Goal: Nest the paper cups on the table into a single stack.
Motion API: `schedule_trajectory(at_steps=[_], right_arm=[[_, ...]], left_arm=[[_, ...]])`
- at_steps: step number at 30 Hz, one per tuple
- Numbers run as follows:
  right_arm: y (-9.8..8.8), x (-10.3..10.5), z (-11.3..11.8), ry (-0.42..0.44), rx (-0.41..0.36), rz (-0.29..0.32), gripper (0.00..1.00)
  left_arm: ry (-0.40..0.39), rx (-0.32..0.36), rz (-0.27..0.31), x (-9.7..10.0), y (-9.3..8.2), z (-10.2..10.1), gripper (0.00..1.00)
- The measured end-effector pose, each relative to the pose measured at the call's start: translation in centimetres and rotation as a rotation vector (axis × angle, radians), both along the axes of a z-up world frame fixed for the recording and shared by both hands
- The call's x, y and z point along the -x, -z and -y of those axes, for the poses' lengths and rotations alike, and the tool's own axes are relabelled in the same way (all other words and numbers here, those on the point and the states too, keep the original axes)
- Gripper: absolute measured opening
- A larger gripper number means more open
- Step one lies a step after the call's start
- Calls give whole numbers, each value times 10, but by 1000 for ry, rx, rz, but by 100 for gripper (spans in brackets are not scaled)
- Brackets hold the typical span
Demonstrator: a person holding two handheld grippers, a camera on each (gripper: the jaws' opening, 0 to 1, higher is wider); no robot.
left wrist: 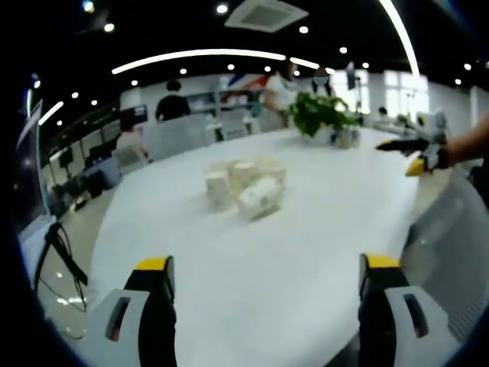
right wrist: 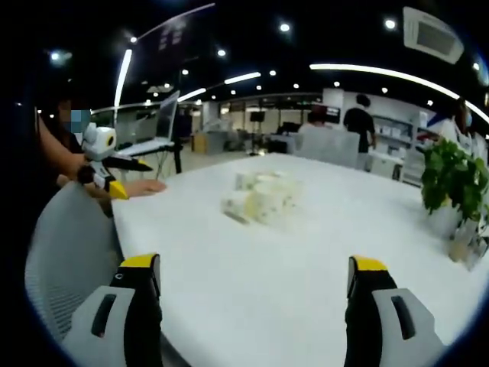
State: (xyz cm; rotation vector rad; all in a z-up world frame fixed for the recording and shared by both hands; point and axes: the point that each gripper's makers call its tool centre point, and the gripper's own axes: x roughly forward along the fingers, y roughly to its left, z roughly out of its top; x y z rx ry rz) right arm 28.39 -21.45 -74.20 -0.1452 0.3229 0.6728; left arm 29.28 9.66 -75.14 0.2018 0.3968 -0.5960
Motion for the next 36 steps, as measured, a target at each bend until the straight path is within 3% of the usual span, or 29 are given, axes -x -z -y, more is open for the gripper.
schedule_trajectory(at_steps=[28,36], right_arm=[[0,-11,-3,-8,4,-11,100],[-2,-19,-8,-16,-3,-8,100]], left_arm=[[18,-13,-28,4,4,5,99],[20,-53,-49,5,12,4,99]])
